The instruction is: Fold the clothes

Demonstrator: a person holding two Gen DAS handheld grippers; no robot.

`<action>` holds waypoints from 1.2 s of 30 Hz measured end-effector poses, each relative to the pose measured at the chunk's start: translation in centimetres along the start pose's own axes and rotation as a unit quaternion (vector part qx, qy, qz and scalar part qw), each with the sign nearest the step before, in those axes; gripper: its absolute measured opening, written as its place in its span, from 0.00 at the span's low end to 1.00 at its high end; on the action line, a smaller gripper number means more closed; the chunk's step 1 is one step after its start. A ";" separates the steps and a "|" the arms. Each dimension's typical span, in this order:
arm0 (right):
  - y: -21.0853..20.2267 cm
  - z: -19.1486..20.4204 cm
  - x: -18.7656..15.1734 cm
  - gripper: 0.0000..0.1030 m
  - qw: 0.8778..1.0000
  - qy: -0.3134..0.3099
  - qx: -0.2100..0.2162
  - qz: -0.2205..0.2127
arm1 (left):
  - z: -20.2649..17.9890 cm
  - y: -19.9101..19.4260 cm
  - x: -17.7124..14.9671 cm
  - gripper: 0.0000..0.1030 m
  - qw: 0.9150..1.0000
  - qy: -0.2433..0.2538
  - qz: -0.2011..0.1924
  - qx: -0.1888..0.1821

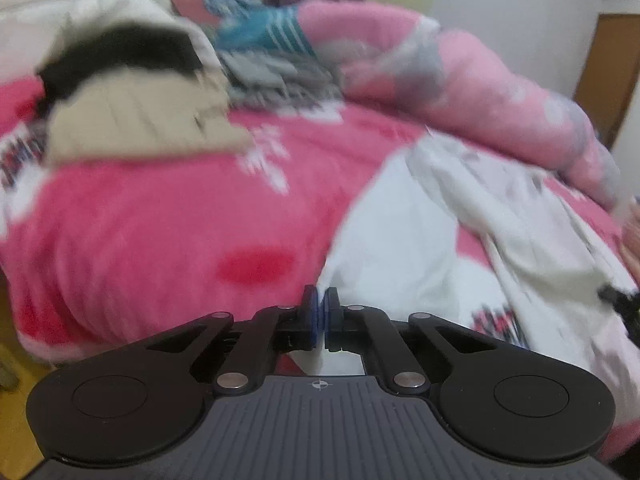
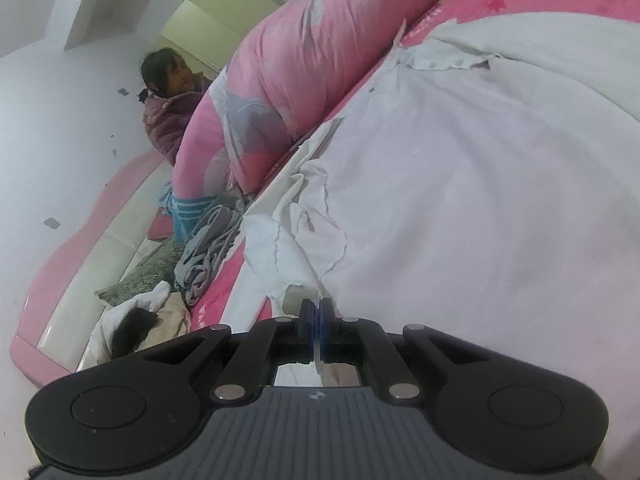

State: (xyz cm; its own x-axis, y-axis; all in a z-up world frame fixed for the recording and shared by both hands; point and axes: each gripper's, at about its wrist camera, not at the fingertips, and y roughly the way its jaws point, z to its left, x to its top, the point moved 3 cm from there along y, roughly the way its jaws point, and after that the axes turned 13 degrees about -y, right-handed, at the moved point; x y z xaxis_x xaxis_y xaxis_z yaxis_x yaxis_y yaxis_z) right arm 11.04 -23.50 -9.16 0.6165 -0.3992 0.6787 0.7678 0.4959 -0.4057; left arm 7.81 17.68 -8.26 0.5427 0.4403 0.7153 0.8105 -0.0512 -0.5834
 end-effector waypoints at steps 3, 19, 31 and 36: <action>-0.1 0.9 0.4 0.01 1.000 -0.009 0.008 -0.006 | 0.3 -0.4 4.2 0.00 0.997 0.024 -0.058 0.040; 2.0 0.7 -0.2 0.01 0.999 -0.001 -0.017 0.034 | 4.4 12.4 18.8 0.32 0.948 0.096 -0.138 0.269; 0.0 4.3 -1.0 0.48 0.945 -0.262 -0.185 0.060 | 0.7 0.8 14.2 0.67 0.973 0.071 -0.179 0.129; -2.5 6.2 -0.9 0.47 0.922 -0.338 -0.187 0.028 | -4.9 -2.7 8.1 0.67 0.981 0.131 -0.142 -0.001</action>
State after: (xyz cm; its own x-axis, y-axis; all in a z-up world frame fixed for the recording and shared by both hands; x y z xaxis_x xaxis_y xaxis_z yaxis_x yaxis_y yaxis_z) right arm 7.45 -19.59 -5.00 0.5046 0.2539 0.8252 0.8224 0.1496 -0.5489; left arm 11.08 16.98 0.99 0.3332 0.1918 0.9231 0.9374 0.0376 -0.3462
